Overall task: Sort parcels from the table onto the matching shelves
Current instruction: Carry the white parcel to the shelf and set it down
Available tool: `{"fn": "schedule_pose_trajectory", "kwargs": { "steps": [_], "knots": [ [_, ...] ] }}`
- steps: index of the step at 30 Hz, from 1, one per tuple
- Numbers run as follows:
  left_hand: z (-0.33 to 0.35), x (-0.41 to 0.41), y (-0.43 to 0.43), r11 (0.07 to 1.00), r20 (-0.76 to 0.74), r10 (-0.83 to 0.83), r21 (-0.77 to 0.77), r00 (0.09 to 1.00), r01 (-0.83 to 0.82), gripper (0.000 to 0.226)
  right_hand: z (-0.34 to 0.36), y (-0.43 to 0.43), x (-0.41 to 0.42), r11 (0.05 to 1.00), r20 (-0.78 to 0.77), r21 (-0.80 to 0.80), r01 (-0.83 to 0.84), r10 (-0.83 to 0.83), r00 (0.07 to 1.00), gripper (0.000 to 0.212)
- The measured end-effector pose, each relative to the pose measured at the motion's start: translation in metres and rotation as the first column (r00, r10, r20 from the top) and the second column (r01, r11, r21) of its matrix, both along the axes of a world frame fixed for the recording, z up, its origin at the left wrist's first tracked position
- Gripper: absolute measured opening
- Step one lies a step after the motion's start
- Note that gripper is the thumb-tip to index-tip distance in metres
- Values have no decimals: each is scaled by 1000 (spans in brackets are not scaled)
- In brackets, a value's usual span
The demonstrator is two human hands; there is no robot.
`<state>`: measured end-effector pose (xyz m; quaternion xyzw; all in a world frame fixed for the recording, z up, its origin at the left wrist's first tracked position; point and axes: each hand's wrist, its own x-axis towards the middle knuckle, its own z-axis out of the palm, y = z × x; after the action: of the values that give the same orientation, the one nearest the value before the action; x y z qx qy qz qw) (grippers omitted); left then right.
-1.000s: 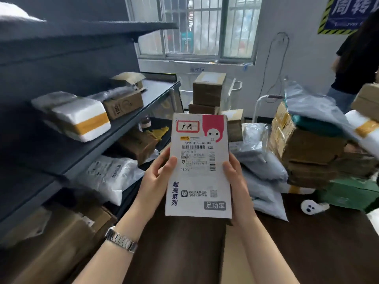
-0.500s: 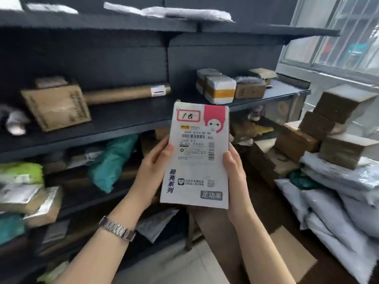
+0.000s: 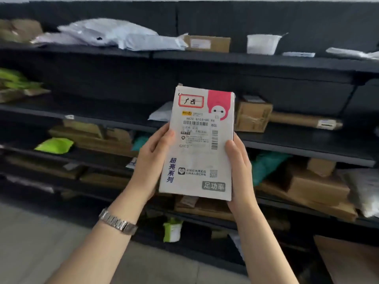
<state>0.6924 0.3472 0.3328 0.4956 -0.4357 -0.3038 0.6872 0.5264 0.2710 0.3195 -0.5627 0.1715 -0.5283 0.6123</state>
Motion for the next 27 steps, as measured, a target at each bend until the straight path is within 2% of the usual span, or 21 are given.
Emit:
{"fn": "schedule_pose_trajectory", "kwargs": {
  "steps": [2, 7, 14, 22, 27],
  "knots": [
    [-5, 52, 43, 999, 2, 55, 3, 999, -55, 56, -7, 31, 62, 998, 17, 15, -68, 68, 998, 41],
    [-16, 174, 134, 976, -33, 216, 17, 976, -216, 42, -25, 105, 199, 977, 25, 82, -195, 194, 981, 36],
    [-29, 305, 220, 904, -113, 426, 2, 898, -429, 43, -34, 170, 347, 931, -23, 121, -343, 348, 937, 35],
    [-41, 452, 235, 848, -184, 522, 14, 833, -529, 37, -31, 170, 513, 891, -80, 89, -445, 451, 889, 21],
    [-43, 546, 208, 818, -192, 568, 24, 801, -574, 45, -36, 134, 617, 864, -82, 133, -486, 498, 863, 28]
  ]
}}
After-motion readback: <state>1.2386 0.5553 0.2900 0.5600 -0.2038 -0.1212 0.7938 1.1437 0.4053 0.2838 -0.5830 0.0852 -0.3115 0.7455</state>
